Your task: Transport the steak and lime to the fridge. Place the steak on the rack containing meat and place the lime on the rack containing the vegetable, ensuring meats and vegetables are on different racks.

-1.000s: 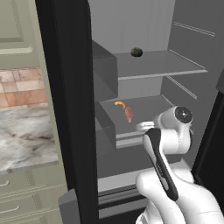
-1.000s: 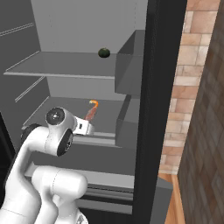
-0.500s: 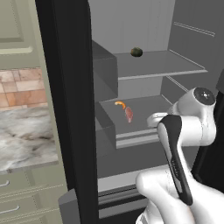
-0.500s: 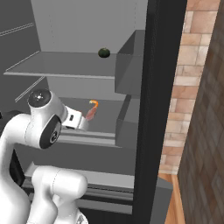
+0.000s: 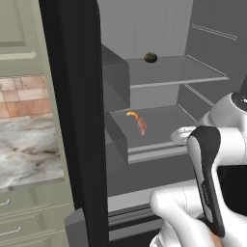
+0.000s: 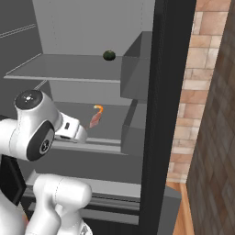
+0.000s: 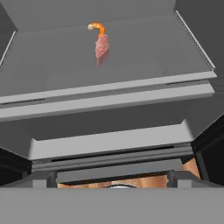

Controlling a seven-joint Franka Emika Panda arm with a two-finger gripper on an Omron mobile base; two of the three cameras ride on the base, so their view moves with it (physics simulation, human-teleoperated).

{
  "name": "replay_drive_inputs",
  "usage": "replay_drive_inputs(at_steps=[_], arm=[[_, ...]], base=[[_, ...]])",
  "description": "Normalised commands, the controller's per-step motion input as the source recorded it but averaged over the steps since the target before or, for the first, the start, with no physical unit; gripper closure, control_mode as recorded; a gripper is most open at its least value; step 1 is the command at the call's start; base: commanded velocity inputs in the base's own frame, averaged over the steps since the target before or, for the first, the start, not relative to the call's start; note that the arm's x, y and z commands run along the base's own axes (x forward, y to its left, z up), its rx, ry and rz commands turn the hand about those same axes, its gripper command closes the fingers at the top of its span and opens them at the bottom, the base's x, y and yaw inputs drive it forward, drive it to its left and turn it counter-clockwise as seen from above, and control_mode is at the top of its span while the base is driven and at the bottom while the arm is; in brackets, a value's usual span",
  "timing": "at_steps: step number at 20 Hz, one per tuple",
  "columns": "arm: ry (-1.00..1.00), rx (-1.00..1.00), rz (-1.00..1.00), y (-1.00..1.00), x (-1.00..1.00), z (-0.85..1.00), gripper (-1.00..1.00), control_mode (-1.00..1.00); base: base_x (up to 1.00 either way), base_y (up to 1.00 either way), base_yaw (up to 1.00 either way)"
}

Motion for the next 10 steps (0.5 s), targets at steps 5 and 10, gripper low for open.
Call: replay_drive_inputs(at_steps=[5, 10], arm=[[-0.12, 0.00, 0.00, 0.00, -0.27, 0.25, -1.00, -1.00], [-0.15, -0.01, 0.00, 0.10, -0.09, 0.33, -1.00, -1.00]], base=[[0.00, 0.00, 0.00], [0.00, 0.00, 0.00]])
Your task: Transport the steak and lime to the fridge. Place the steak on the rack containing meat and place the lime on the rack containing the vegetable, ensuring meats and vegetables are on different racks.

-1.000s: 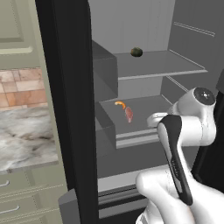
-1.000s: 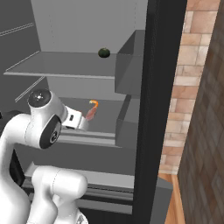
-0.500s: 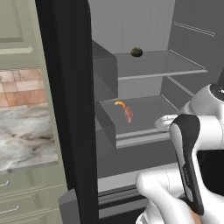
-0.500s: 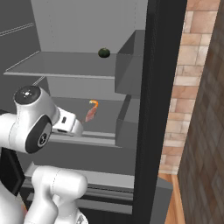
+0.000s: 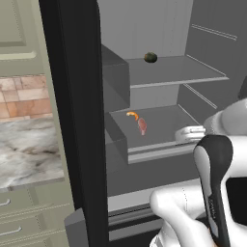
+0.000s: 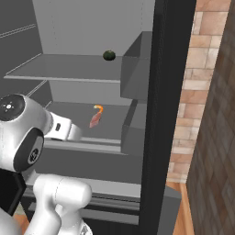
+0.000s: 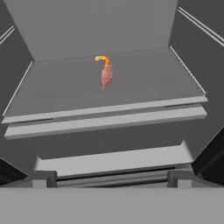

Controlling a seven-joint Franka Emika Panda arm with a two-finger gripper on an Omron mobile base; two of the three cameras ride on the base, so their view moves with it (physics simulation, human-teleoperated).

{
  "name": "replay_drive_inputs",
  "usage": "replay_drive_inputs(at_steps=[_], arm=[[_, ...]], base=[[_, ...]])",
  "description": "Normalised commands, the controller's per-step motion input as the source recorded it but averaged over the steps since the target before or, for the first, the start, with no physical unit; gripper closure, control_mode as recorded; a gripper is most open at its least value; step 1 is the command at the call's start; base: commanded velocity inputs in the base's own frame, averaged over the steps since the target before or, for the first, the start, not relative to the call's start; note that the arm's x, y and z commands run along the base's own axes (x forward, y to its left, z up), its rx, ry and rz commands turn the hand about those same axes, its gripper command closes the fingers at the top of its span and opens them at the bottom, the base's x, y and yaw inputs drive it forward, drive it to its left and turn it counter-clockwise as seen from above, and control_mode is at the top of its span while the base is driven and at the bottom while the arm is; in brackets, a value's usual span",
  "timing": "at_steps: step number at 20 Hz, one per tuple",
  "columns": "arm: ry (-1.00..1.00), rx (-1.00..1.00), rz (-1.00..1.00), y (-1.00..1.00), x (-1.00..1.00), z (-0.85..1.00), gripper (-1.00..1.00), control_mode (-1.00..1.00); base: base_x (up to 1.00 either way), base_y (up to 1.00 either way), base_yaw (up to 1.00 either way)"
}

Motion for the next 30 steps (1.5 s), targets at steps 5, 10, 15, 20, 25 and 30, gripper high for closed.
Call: replay_drive_inputs(at_steps=[5, 10, 15, 20, 25, 30], arm=[[-0.18, -0.01, 0.00, 0.02, -0.33, 0.52, -1.00, -1.00], [-0.09, 0.00, 0.00, 0.00, -0.25, 0.33, -1.00, 1.00], [0.00, 0.00, 0.00, 0.00, 0.00, 0.00, -1.00, 1.00], [0.00, 0.00, 0.00, 0.00, 0.00, 0.00, -1.00, 1.00], [0.00, 0.00, 0.00, 0.00, 0.00, 0.00, -1.00, 1.00], [0.00, 0.00, 0.00, 0.00, 0.00, 0.00, -1.00, 1.00]], base=[[0.00, 0.00, 0.00], [-0.21, 0.00, 0.00], [-0.89, 0.03, 0.00], [-1.00, 0.02, 0.00], [-1.00, 0.00, 0.00], [-1.00, 0.53, 0.03]])
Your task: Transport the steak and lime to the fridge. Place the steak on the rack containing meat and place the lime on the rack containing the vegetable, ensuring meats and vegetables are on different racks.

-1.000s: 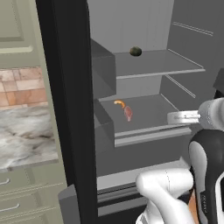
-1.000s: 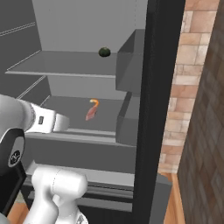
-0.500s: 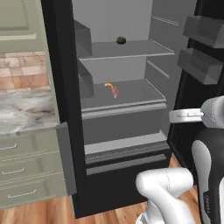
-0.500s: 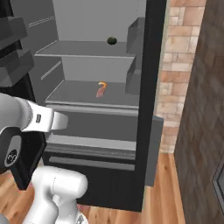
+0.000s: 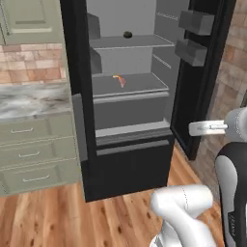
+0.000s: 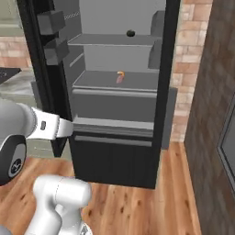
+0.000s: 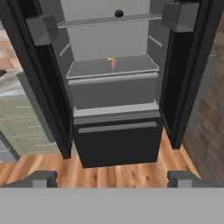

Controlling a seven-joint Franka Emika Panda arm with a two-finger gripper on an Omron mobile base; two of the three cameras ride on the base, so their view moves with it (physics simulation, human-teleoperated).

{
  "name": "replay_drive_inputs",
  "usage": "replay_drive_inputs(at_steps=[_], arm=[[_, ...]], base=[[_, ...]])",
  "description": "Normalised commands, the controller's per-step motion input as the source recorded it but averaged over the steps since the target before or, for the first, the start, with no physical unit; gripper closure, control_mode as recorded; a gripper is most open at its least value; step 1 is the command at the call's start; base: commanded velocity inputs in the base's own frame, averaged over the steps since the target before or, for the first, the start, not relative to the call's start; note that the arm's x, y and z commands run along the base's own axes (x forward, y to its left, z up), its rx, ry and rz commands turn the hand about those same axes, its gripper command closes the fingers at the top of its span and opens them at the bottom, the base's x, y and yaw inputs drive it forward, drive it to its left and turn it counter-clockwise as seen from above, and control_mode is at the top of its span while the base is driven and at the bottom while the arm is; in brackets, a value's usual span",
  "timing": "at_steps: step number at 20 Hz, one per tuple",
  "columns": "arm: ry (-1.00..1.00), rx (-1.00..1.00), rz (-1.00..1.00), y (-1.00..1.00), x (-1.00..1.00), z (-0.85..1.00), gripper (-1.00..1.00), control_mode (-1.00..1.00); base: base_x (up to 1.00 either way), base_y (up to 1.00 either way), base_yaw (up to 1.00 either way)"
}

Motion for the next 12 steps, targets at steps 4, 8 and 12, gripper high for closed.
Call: replay_drive_inputs(at_steps=[4, 8, 12], arm=[[0.00, 0.00, 0.00, 0.00, 0.00, 0.00, -1.00, 1.00], [0.00, 0.00, 0.00, 0.00, 0.00, 0.00, -1.00, 1.00], [0.00, 0.00, 0.00, 0.00, 0.00, 0.00, -1.00, 1.00]], base=[[-0.43, 1.00, 0.34], [0.00, 0.60, 0.83], [0.00, 0.02, 1.00]])
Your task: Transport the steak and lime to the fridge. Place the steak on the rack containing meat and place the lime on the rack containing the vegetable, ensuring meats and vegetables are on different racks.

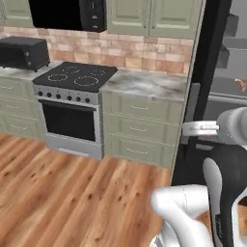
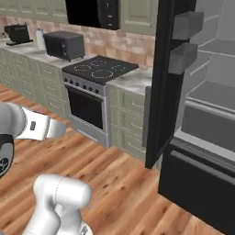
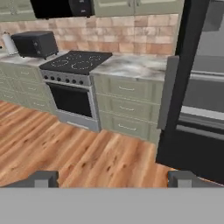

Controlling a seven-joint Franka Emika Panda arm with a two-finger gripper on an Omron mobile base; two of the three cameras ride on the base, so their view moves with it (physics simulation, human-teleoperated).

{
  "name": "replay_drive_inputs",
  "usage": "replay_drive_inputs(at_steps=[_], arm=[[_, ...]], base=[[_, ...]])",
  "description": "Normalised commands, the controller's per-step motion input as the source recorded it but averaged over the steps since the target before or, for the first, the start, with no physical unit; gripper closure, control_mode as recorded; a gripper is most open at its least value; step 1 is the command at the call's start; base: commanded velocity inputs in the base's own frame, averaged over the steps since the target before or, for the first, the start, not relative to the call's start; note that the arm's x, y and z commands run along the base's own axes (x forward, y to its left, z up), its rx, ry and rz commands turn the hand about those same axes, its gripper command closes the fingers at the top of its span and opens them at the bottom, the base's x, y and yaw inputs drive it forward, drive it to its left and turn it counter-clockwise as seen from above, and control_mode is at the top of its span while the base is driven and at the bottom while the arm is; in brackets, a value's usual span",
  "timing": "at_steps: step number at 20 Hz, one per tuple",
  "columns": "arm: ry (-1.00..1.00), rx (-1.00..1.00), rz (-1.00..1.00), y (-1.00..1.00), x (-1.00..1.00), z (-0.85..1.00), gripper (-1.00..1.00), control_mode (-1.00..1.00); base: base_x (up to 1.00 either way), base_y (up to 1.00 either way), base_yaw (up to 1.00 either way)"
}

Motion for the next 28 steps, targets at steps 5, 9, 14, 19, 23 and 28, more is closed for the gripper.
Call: replay_drive_inputs(at_steps=[5, 9, 14, 19, 23, 28], arm=[[0.00, 0.00, 0.00, 0.00, 0.00, 0.00, -1.00, 1.00], [0.00, 0.00, 0.00, 0.00, 0.00, 0.00, -1.00, 1.00], [0.00, 0.00, 0.00, 0.00, 0.00, 0.00, -1.00, 1.00], [0.00, 0.00, 0.00, 0.00, 0.00, 0.00, -1.00, 1.00], [0.00, 0.00, 0.00, 0.00, 0.00, 0.00, -1.00, 1.00], [0.00, 0.00, 0.00, 0.00, 0.00, 0.00, -1.00, 1.00]], base=[[0.00, 0.00, 1.00], [0.00, 0.00, 1.00], [0.32, 0.35, 0.83], [1.00, 0.94, 0.23], [1.00, 0.75, 0.14], [1.00, -0.16, 0.28]])
